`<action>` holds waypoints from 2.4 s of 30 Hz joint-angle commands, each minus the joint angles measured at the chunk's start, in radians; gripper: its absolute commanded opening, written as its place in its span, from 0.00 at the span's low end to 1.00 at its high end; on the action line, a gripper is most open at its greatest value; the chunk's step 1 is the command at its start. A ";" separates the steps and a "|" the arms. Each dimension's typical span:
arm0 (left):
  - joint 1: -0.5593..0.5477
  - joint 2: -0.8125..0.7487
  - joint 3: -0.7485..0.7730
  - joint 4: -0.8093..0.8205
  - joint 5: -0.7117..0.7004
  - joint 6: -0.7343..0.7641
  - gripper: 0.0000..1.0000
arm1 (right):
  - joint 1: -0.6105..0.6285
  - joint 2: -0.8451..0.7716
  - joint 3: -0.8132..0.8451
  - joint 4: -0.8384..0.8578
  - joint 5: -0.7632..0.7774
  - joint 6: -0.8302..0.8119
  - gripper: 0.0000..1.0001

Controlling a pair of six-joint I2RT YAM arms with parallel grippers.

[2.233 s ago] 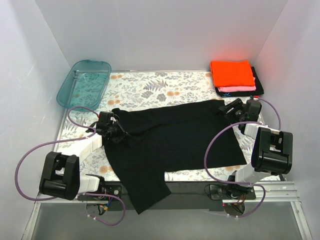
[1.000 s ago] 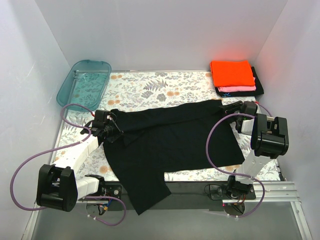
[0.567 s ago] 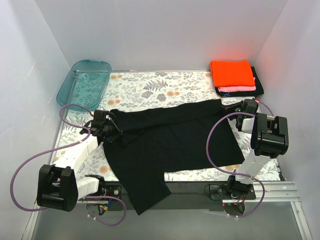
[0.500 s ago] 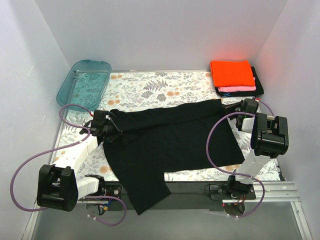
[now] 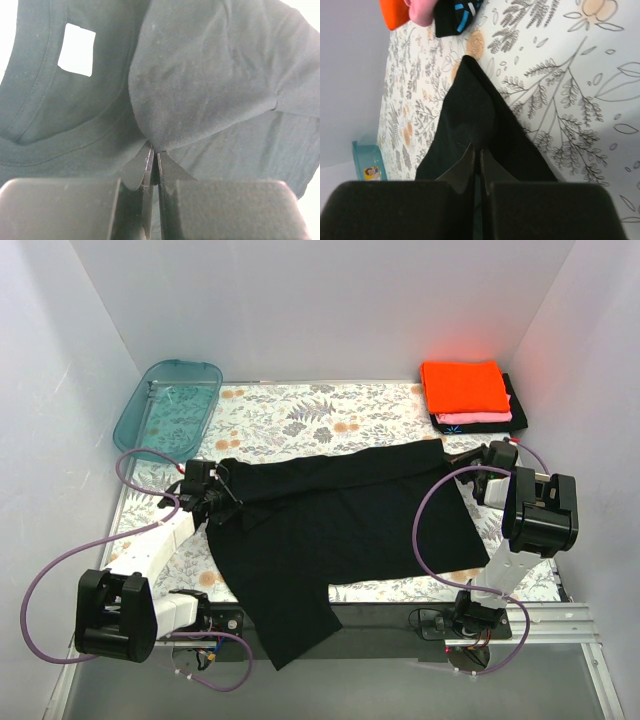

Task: Fold and stack the t-shirts
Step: Fold the tshirt

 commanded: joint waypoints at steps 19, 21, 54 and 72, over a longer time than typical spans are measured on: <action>0.025 -0.064 0.037 -0.001 -0.136 -0.019 0.60 | -0.015 -0.173 0.112 -0.421 0.090 -0.441 0.63; 0.033 -0.052 0.054 0.019 -0.157 0.007 0.66 | -0.015 -0.207 0.128 -0.465 0.112 -0.475 0.63; 0.094 0.611 0.456 0.261 -0.151 0.036 0.43 | 0.103 0.109 0.349 -0.453 0.037 -0.583 0.59; 0.205 0.511 0.349 0.488 -0.114 -0.034 0.00 | 0.005 0.141 0.255 -0.454 0.040 -0.475 0.59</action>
